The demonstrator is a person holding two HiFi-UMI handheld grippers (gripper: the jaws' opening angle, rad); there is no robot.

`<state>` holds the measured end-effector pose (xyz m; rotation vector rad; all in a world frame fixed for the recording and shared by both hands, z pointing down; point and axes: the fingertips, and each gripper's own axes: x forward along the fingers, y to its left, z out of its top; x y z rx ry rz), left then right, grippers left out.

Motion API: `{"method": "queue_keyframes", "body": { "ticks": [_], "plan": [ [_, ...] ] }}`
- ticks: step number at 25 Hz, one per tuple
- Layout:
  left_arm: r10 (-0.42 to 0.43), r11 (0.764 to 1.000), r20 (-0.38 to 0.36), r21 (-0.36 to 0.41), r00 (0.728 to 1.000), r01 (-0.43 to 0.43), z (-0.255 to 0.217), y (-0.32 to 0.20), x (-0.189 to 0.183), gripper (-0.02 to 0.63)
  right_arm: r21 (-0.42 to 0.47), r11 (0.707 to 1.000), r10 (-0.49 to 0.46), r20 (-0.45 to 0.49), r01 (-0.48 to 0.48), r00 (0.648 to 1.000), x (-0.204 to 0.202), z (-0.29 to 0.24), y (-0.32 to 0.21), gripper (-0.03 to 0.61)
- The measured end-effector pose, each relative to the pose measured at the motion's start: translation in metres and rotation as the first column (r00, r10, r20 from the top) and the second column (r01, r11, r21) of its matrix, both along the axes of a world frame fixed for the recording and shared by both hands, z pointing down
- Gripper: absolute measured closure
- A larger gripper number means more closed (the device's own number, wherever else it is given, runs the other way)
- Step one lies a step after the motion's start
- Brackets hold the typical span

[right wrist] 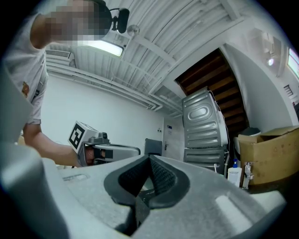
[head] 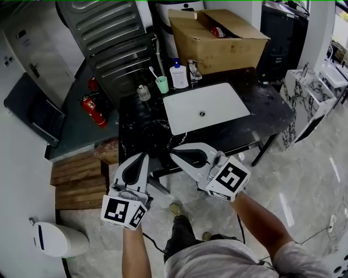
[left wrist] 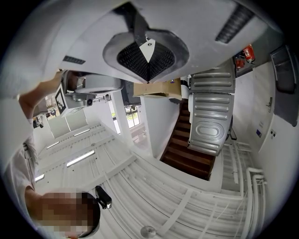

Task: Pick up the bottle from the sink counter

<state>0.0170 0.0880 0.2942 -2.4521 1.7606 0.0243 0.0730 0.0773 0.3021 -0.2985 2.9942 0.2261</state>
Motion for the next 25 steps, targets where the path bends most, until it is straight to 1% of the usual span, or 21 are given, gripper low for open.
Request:
{"method": "queue_keyframes", "body": {
  "ticks": [7, 18, 25],
  "plan": [
    [0.013, 1.0, -0.003, 0.014, 1.0, -0.013, 0.001, -0.066, -0.053, 0.612, 0.015, 0.999, 0.033, -0.012, -0.033, 0.999, -0.044, 0.002, -0.063, 0.578],
    [0.074, 0.997, 0.011, -0.009, 0.997, -0.074, 0.004, -0.191, -0.149, 0.612, -0.012, 0.995, 0.1, -0.049, -0.101, 0.994, -0.138, 0.008, -0.179, 0.578],
    [0.111, 0.994, 0.016, -0.025, 0.994, -0.11, 0.012, -0.256, -0.195, 0.611, -0.021, 0.99, 0.141, -0.073, -0.143, 0.987, -0.183, 0.012, -0.238, 0.578]
  ]
}}
